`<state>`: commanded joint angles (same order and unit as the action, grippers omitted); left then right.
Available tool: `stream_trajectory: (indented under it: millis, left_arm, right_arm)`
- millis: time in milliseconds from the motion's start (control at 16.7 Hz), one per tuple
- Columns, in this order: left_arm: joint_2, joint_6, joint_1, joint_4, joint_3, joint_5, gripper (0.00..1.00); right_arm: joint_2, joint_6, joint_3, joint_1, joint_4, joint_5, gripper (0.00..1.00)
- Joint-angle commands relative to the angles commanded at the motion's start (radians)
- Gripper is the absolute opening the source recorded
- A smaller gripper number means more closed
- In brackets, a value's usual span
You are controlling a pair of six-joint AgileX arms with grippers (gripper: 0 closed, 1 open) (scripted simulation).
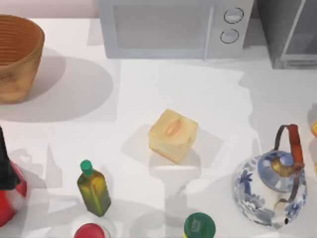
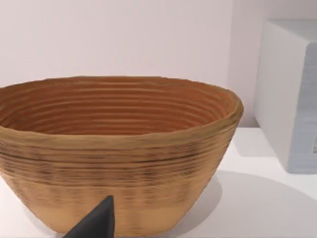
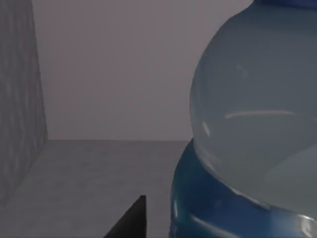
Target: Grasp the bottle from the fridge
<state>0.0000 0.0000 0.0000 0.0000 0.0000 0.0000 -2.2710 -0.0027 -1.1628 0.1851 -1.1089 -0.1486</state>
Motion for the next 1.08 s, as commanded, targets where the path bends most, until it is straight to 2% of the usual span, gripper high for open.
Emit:
stream_trajectory:
  millis: [480, 1080]
  left_arm:
    - [0.0, 0.0, 0.0, 0.0, 0.0, 0.0, 1.0]
    - [0.0, 0.0, 0.0, 0.0, 0.0, 0.0, 1.0]
  right_arm:
    - [0.0, 0.0, 0.0, 0.0, 0.0, 0.0, 0.02]
    - [0.005, 0.001, -0.001, 0.002, 0.003, -0.001, 0.0]
